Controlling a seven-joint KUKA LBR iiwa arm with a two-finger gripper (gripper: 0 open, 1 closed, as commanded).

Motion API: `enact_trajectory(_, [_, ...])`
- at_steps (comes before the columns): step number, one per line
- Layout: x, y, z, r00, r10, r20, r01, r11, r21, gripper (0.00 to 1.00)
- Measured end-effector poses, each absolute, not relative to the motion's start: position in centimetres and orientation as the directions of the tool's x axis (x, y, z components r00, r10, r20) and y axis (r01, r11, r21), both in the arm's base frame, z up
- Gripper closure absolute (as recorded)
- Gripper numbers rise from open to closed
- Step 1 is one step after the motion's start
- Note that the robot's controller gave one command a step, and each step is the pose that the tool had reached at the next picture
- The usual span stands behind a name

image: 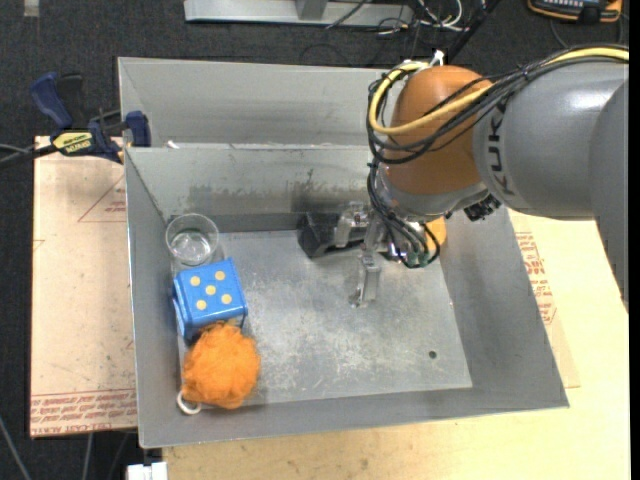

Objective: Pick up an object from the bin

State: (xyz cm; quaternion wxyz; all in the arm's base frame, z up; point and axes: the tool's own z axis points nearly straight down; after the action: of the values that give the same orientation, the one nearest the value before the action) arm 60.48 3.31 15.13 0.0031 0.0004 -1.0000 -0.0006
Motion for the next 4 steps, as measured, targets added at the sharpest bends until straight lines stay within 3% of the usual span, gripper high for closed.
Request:
enact_trajectory(1, [60.65, 3.29, 15.64, -1.000, 0.000, -0.002, 0.000, 1.000, 0.001, 1.00])
enact_trajectory(2, [60.65, 3.28, 15.64, -1.000, 0.001, -0.002, 0.001, 1.000, 0.001, 0.00])
enact_trajectory(4, [59.98, 3.38, 14.98, -0.998, -0.068, -0.005, -0.068, 0.998, 0.000, 0.00])
